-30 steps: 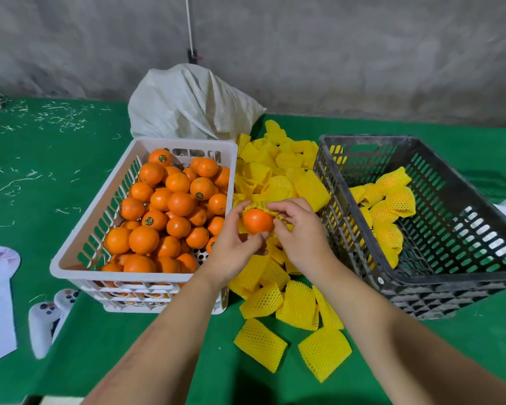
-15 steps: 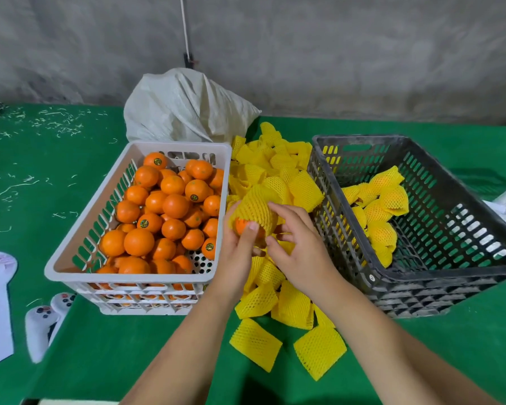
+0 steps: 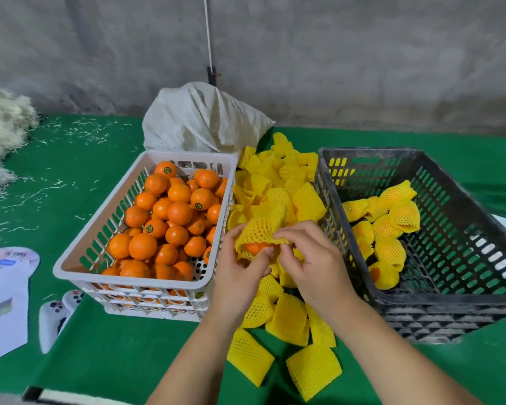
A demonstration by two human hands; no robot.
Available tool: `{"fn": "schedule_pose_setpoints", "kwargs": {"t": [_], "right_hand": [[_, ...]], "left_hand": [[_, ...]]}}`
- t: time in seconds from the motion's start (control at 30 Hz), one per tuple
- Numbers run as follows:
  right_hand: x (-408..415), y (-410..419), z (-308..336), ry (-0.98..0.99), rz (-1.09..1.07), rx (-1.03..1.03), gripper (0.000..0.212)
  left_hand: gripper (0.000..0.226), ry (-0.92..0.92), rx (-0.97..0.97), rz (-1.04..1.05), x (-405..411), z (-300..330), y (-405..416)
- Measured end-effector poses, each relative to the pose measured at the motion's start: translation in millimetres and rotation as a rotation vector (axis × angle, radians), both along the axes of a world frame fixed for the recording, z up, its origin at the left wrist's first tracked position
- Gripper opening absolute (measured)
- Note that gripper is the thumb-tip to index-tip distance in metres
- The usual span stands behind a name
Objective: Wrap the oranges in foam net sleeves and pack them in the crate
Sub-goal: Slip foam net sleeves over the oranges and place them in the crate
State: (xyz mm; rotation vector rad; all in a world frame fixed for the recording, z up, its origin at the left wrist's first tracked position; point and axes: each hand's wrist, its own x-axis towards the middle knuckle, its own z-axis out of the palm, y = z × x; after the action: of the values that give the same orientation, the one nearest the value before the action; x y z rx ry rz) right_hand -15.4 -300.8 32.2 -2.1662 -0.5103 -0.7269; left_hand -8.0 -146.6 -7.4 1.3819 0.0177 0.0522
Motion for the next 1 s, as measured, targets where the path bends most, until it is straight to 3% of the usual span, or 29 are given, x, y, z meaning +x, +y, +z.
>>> {"fn": "schedule_pose_setpoints", "kwargs": {"t": [0.1,0.23,0.3,0.37,0.47,0.53,0.57,0.63,0.7,0.77,0.83,1.0], "right_hand": [[-2.4,-1.9,-0.5,-0.030,0.103,-0.060,0.023],[0.2,-2.8,-4.6,0.211,0.044,0.117,0.048],[2.8,-1.1,-7.9,0.225,0.041,0.125,0.052],[3.8,-0.7,-11.4,0.160,0.020,0.127,0.049],[-0.8,3.6,-16.6,0.046,0.046,0.120,0.034],[-5.0,8.8,-18.4,0.078,0.090,0.105,0.031],[-5.3,10.9,-17.0,0.146,0.109,0.158,0.033],[-3.0,13.7,-8.0,0.359,0.122,0.452,0.042],[6.4,17.7,2.4,0.598,0.140,0.683,0.067],[17.6,28.8,8.5,0.791,0.163,0.657,0.090],[23.7,42.5,6.9,0.818,0.094,0.619,0.098],[32.5,41.9,-9.7,0.735,-0.027,0.680,0.097]], "left_hand": [[0.052,0.065,-0.047,0.091,-5.5,-2.7,-7.5],[0.057,0.100,-0.155,0.132,-12.1,-2.1,-14.4],[0.065,0.052,-0.135,0.132,-13.7,-1.7,-15.1],[0.072,-0.032,-0.082,0.127,-14.0,-3.0,-12.0],[0.061,-0.076,-0.157,0.139,-9.8,-5.0,-9.8],[0.060,-0.057,-0.170,0.179,-4.2,-6.0,-8.8],[0.063,-0.047,-0.144,0.207,-0.6,-6.5,-7.2],[0.072,-0.061,-0.039,0.243,6.8,-5.7,-2.0],[0.079,-0.164,0.123,0.218,13.5,-4.1,4.2],[0.083,-0.208,0.267,0.113,20.2,0.2,9.9],[0.082,-0.183,0.382,-0.018,27.7,5.3,20.1],[0.068,-0.345,0.785,-0.223,56.5,3.5,67.7]]}}
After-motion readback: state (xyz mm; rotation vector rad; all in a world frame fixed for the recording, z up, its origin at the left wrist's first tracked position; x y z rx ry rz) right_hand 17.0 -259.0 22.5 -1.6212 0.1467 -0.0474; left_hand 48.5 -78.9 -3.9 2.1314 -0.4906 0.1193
